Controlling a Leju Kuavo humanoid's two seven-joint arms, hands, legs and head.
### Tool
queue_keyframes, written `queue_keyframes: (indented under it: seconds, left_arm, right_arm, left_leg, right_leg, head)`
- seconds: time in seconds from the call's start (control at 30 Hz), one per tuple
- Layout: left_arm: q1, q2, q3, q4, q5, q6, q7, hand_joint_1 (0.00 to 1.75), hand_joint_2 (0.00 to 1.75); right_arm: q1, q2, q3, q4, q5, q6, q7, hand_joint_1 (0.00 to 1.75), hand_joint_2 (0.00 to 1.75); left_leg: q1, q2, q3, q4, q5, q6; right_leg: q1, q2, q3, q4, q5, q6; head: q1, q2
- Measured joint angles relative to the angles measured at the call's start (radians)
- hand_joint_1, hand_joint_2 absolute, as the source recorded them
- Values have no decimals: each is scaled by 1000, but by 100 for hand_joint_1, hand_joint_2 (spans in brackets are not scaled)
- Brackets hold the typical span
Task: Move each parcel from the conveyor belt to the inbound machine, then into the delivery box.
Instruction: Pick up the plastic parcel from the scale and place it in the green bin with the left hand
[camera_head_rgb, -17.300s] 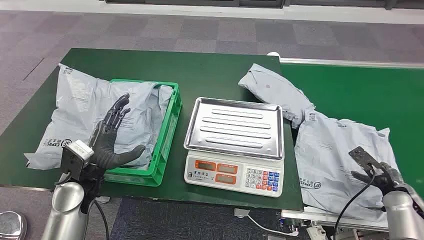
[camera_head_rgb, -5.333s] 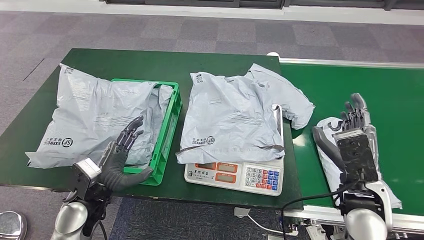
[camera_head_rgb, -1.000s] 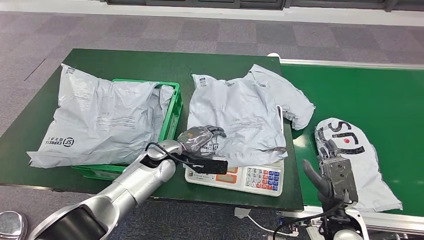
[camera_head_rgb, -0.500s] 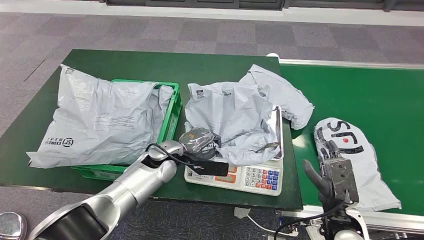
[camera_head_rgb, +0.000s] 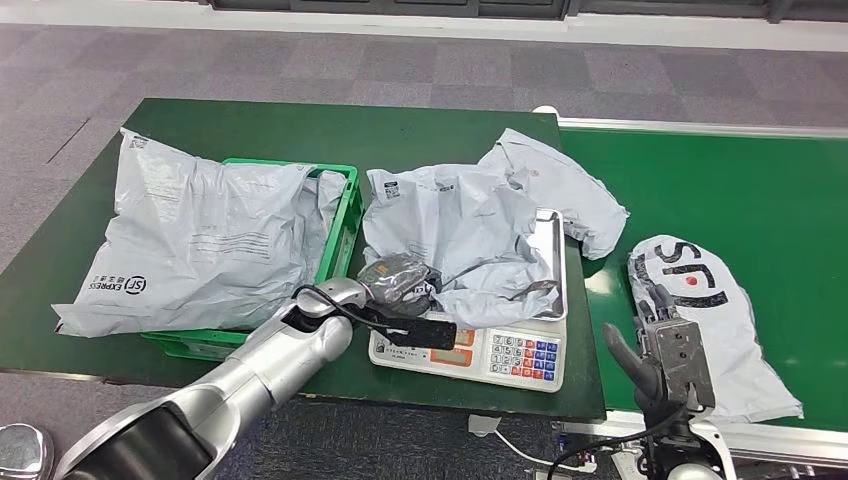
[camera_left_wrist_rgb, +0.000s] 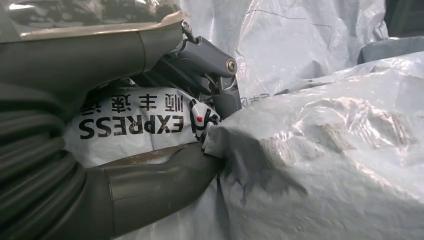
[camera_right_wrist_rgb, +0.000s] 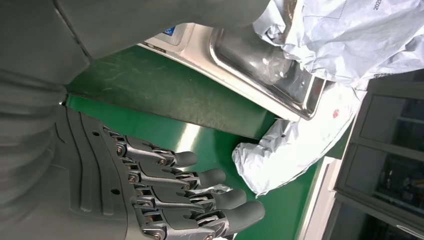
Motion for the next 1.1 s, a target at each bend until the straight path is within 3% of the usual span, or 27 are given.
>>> queue_keyframes:
  seconds: [0.2, 0.4, 1.1]
  left_arm:
    - [-43, 31, -18, -39, -2, 4, 29, 175, 175]
    - [-92, 74, -24, -170, -22, -21, 79, 175, 175]
    - [-92, 136, -30, -388, -40, -50, 119, 175, 175]
  right_arm:
    - [1, 0, 4, 0, 0, -1, 0, 0, 175]
    - [-2, 0, 9, 1, 0, 0, 2, 0, 175]
    - [-6, 0, 10, 1, 6, 0, 9, 0, 175]
  left_leg:
    - [0, 0, 0, 0, 1, -1]
    - [0, 0, -1, 0, 2, 0]
    - [0, -1, -3, 0, 1, 0]
  right_leg:
    - [0, 0, 0, 0, 0, 0]
    - [0, 0, -1, 0, 1, 0]
    - [0, 0, -2, 0, 0, 0]
  head:
    - [0, 0]
    - [0, 0]
    - [0, 0]
